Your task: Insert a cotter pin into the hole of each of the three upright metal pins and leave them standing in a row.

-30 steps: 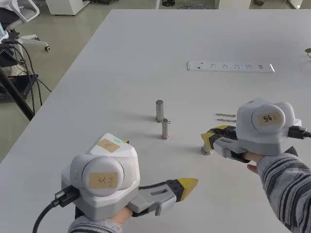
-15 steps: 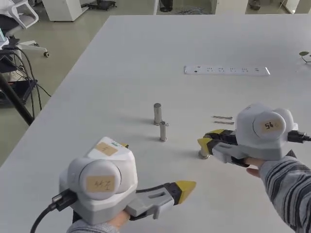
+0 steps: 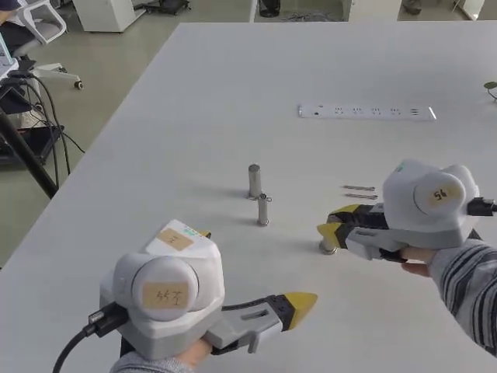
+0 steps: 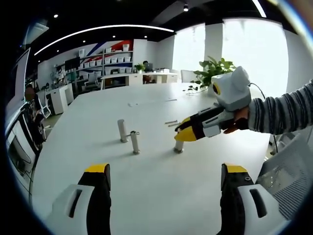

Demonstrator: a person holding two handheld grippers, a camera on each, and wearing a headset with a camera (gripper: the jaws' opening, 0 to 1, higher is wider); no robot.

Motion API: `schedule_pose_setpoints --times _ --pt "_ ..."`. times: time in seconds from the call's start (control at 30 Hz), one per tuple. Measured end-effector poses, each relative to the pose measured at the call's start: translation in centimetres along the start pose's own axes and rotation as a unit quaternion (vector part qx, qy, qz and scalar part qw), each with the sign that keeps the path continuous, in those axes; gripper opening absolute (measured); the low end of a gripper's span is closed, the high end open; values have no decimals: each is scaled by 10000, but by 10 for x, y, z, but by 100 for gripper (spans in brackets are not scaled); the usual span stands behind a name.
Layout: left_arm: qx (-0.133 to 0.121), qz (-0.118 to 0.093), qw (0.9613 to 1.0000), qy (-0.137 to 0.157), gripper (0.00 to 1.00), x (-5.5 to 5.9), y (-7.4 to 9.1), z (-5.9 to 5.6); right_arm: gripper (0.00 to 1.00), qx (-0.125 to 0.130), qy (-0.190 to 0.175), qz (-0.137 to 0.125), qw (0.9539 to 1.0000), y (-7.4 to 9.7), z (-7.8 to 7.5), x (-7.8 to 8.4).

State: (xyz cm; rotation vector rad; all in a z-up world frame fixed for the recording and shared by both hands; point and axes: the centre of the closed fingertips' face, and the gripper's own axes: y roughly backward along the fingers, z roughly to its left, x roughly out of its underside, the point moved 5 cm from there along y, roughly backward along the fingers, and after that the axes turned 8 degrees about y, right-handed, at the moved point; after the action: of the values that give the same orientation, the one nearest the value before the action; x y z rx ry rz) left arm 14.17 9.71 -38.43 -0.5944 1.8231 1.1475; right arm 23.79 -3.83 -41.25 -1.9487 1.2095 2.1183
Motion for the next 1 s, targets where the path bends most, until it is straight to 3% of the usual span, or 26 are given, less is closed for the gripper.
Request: schedule_pose_setpoints --times 0.2,0.37,0.5,0.63,0.7,0.77,1.0 --pt "-58 -11 10000 -3 92 0 1 1 22 -132 23 -17 9999 14 -2 -1" --pt "-69 9 10000 11 92 2 0 1 25 -253 -72 -43 9996 28 -14 -4" --pt "-85 37 10000 13 91 3 -1 2 23 -174 -47 196 9996 34 -31 2" --pt "-98 30 9999 37 90 2 -2 4 22 11 70 595 9982 35 -54 10" --pt "-121 96 9998 82 88 4 -2 5 21 -51 82 666 9977 33 -62 11" --pt "-122 117 9998 89 88 5 -3 6 22 -118 82 903 9958 30 -70 16" --pt "-138 120 9997 131 87 4 -3 9 21 -87 423 1359 9898 17 -97 17"
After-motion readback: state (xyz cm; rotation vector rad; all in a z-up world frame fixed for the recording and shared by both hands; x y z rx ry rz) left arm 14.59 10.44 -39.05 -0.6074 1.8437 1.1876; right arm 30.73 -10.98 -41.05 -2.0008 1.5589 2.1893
